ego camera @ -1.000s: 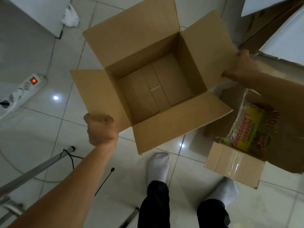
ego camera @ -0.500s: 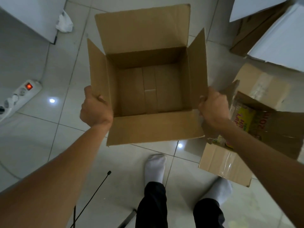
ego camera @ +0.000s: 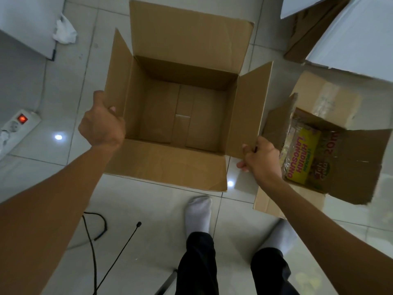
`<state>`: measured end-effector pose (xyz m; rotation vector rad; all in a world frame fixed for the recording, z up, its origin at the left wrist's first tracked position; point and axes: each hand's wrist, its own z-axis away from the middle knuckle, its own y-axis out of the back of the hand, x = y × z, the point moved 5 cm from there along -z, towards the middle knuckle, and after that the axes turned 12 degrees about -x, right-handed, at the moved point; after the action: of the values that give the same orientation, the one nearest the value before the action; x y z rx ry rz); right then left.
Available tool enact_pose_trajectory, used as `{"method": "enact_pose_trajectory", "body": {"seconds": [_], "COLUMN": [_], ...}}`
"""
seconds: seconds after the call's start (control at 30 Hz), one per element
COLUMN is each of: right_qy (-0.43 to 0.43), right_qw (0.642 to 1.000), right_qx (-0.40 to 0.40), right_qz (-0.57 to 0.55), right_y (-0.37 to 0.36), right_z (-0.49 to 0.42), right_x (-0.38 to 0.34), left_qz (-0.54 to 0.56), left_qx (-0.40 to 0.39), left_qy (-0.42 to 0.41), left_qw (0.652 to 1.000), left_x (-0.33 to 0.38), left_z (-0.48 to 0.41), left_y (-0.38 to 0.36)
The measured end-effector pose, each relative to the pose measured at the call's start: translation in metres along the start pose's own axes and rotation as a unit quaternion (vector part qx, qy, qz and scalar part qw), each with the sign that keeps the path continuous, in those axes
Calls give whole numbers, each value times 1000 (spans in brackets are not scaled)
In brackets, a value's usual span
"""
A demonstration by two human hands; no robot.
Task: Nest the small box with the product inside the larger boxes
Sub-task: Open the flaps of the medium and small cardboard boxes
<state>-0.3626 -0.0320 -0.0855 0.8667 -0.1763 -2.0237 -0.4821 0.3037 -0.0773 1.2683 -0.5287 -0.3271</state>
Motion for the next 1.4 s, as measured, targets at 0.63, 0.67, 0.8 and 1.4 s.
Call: {"method": "enact_pose_trajectory", "body": {"seconds": [0.63, 0.67, 0.8, 1.4], "right_qy": [-9, -11, -10, 12], "right_qw": [1000, 1000, 1000, 997], "right_qx": [8, 7, 0, 70], "right_qz": [2, -1, -5, 34], "right_y": [-3, -2, 0, 64], "right_z": [2, 2, 2, 33], "right_x": [1, 1, 1, 53], "left_qz": [18, 17, 16, 90], "left_qx": [8, 8, 7, -27], "left_qy": [19, 15, -1, -50], "left_qw": [1000, 1000, 1000, 994], "left_x": [-8, -8, -5, 88], "left_z": [-10, -9, -5, 86], "left_y": [-1, -1, 0, 2]}}
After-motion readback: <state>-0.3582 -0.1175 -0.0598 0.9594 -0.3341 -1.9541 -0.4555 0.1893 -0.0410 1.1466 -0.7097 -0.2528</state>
